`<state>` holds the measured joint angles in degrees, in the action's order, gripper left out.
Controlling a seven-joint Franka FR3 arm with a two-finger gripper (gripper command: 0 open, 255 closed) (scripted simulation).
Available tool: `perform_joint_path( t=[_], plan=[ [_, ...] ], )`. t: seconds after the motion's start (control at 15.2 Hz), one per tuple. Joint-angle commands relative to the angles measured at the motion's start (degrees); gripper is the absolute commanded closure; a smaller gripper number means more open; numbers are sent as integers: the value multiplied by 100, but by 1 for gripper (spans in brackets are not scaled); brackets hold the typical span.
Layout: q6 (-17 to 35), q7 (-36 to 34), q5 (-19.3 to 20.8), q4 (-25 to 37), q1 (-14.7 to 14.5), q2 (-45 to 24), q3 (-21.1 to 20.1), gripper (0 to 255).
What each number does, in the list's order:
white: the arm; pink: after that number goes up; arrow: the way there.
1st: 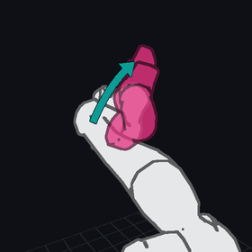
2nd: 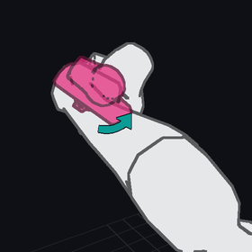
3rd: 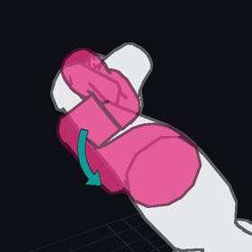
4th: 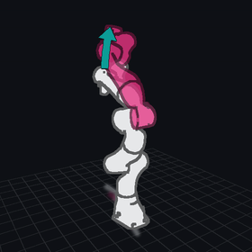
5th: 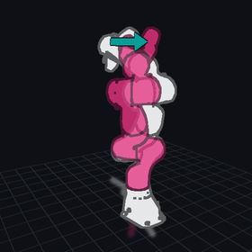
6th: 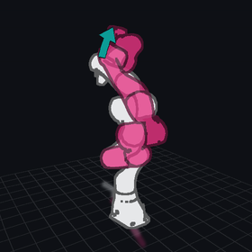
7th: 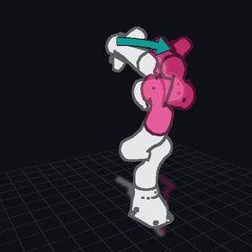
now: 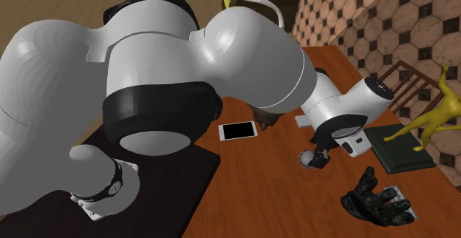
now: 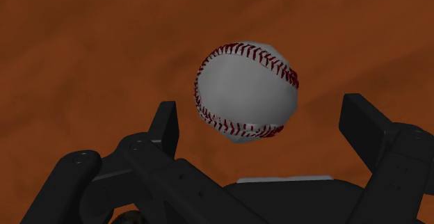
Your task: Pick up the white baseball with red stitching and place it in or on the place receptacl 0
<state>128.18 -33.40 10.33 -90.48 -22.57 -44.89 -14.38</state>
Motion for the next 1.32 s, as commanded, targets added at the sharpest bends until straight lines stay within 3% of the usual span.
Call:
perform_joint_path(
  t=[0.0,0.86,0.92,1.25],
  plan=[
    [60,-13,30,114,-37,-170,28,0],
    [280,-39,76,117,-70,-394,72,0],
    [280,-39,76,117,-70,-394,72,255],
    [281,-39,76,115,-70,-393,72,255]
  ],
)
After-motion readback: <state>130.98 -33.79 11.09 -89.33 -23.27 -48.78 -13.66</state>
